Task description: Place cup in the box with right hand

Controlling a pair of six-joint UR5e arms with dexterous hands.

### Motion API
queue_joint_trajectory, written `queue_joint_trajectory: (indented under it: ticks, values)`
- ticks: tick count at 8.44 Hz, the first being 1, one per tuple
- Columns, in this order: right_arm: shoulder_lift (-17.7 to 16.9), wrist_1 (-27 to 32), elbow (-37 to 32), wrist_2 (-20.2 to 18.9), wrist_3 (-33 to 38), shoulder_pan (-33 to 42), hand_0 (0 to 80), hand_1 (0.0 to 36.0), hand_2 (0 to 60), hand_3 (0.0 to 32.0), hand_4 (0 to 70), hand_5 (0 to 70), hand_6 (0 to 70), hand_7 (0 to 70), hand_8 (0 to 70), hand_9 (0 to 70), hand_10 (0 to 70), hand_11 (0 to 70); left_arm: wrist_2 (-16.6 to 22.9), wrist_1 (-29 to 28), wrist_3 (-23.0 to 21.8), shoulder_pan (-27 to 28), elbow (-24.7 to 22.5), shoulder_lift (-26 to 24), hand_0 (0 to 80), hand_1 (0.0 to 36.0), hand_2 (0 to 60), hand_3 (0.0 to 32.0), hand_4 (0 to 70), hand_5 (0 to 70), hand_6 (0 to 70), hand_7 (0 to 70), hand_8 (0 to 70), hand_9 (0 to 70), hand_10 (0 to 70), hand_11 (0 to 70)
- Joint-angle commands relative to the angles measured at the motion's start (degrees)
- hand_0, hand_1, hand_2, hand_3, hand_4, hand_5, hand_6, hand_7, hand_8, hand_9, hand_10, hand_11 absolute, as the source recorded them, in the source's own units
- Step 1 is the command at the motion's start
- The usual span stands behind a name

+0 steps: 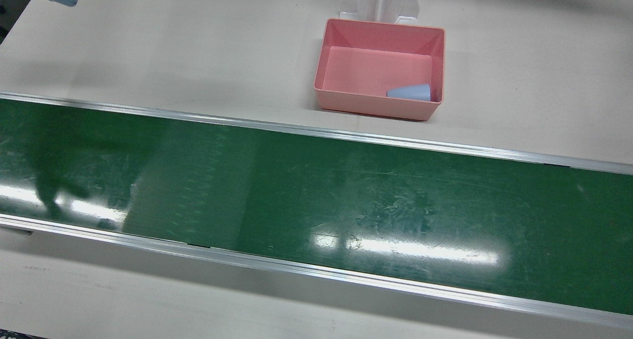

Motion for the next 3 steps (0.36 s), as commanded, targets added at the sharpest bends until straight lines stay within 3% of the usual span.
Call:
queue_joint_trajectory:
  ticks: [1,2,3]
  values:
    - [-0.06,0.71,-2.46,-0.48,0.18,5.11,59.1,19.0,6.0,0.0,29.6,9.3,10.0,31.3,18.3,28.0,15.8,24.8,0.00,0.08,0.00,0.00,-0.01,0.00,0.0,0.0,0.0,0.0,0.0,0.0,0.0,0.0,0.0,0.0,0.0,0.0]
    - [0.02,0.71,-2.38,-0.57,0.18,6.00,58.8,20.8,11.9,0.0,34.1,8.9,10.3,33.7,18.8,29.1,14.1,22.1,0.00,0.08,0.00,0.00,-0.01,0.00,0.0,0.0,0.0,0.0,0.0,0.0,0.0,0.0,0.0,0.0,0.0,0.0]
    - [-0.41,0.71,-2.29,-0.48,0.18,6.01,59.4,20.3,9.2,0.0,34.3,9.0,10.5,34.3,18.5,28.8,14.4,22.7,0.00,-0.01,0.00,0.00,-0.01,0.00,0.0,0.0,0.0,0.0,0.0,0.0,0.0,0.0,0.0,0.0,0.0,0.0]
